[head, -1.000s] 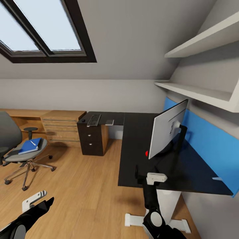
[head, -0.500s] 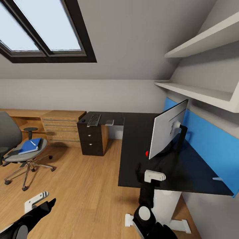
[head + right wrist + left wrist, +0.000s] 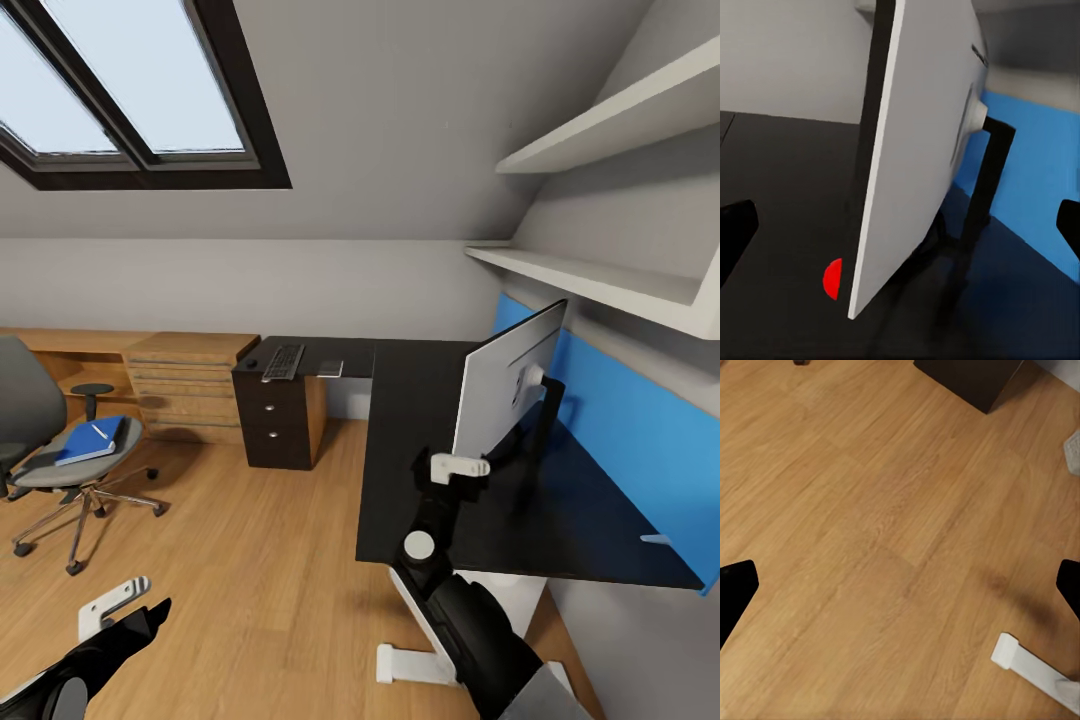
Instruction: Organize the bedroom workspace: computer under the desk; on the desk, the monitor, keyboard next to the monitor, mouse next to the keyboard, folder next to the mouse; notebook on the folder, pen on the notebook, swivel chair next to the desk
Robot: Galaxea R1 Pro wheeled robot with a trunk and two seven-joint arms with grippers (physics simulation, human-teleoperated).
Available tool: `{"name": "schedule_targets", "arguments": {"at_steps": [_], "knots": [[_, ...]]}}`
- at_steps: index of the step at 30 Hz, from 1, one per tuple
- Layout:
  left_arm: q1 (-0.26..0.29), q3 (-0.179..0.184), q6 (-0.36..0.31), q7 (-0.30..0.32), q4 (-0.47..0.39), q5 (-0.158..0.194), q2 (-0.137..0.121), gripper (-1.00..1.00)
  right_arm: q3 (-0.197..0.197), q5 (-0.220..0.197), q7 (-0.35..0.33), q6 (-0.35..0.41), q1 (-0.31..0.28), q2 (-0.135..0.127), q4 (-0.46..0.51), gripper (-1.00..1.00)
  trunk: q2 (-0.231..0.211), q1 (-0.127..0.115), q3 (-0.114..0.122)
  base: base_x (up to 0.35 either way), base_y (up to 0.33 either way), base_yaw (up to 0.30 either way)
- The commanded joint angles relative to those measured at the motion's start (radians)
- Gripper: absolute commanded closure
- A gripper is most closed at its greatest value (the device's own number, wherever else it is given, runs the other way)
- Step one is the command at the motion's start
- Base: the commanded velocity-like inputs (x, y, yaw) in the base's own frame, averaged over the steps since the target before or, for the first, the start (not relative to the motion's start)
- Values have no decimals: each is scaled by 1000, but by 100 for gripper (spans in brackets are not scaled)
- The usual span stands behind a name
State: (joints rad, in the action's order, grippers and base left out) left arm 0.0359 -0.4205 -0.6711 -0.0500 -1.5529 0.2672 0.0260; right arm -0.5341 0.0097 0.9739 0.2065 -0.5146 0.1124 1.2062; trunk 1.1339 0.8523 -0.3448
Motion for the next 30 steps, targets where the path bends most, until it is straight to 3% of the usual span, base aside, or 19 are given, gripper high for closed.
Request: {"name": "schedule_targets", "arguments": {"at_steps": [1,4,11,22,30], "knots": [[1,-1,-5,-5,-1,10,1,-100,1,1,5,-2,-6,0,-23,-100,1,0,-1,0,0,0],[1,-1,-5,-5,0,10,1,-100,5,1,5,-51,-10,0,-52,-100,1,0,-1,0,0,0],[1,-1,29,-5,5,11,3,-100,25,1,29,-256,-14,-3,-121,-100,1,0,-1,7,0,0],[1,-1,75,-3,9,10,5,-100,33,1,56,-251,-13,-6,-142,-100,1,0,-1,219,0,0],[1,-1,79,-2,11,10,7,-100,26,5,111,-247,5,-8,-142,-100,1,0,-1,47,0,0]]}}
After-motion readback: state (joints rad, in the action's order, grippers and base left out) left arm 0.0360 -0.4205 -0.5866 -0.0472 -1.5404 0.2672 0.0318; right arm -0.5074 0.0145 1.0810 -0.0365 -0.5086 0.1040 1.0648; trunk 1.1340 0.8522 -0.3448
